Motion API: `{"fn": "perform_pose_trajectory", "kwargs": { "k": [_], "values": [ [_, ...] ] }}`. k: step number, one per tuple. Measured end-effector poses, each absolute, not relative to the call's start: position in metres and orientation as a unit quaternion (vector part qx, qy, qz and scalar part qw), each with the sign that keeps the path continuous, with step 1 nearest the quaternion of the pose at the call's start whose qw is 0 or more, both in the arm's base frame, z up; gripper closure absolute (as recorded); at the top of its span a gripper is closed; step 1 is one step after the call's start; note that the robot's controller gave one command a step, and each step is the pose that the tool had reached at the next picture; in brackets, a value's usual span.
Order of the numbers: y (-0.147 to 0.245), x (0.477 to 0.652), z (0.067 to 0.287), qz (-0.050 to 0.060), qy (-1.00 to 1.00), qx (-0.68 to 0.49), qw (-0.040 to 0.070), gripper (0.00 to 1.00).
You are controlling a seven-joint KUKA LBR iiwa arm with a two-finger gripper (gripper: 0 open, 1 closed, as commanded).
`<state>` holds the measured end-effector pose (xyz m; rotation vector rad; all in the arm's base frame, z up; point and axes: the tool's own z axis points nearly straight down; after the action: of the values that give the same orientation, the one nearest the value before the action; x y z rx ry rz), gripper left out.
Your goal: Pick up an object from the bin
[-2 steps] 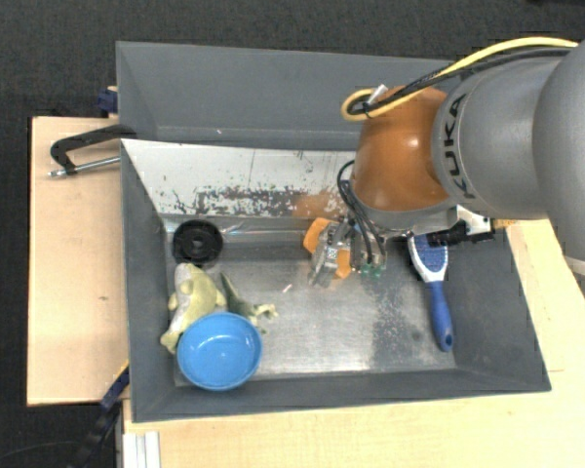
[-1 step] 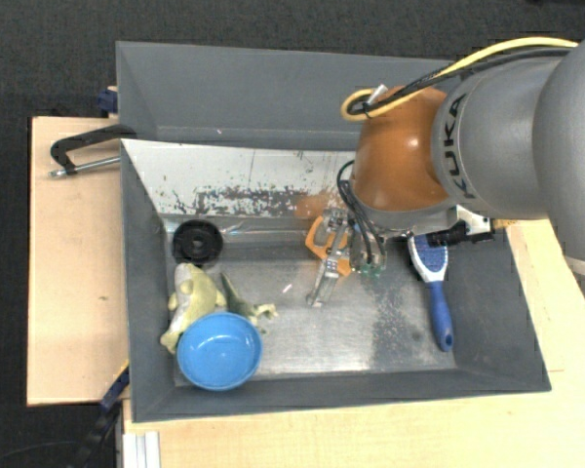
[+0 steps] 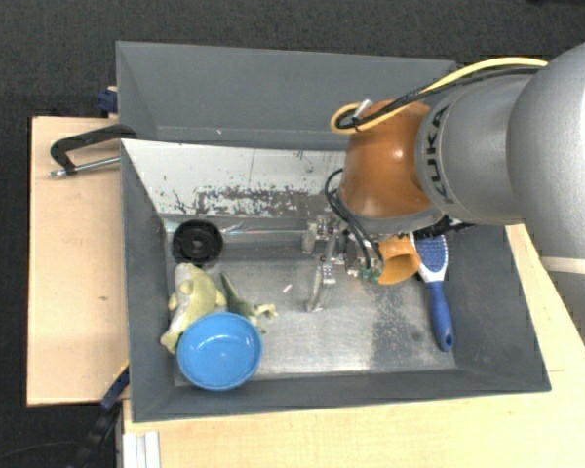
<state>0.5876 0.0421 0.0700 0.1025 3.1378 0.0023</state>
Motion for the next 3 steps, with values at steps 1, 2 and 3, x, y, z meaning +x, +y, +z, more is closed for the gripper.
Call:
{"fn": "perform_pose_trajectory", "kwargs": {
  "k": [1,2,3],
  "values": [
    [0.102,0.548,0.159,0.003,0.998,0.066,0.005,0.00],
    [0.194,0.514,0.159,0.003,0.998,0.059,0.001,0.00],
    [0.199,0.503,0.068,0.000,1.000,0.003,-0.001,0.00]
  ]
}}
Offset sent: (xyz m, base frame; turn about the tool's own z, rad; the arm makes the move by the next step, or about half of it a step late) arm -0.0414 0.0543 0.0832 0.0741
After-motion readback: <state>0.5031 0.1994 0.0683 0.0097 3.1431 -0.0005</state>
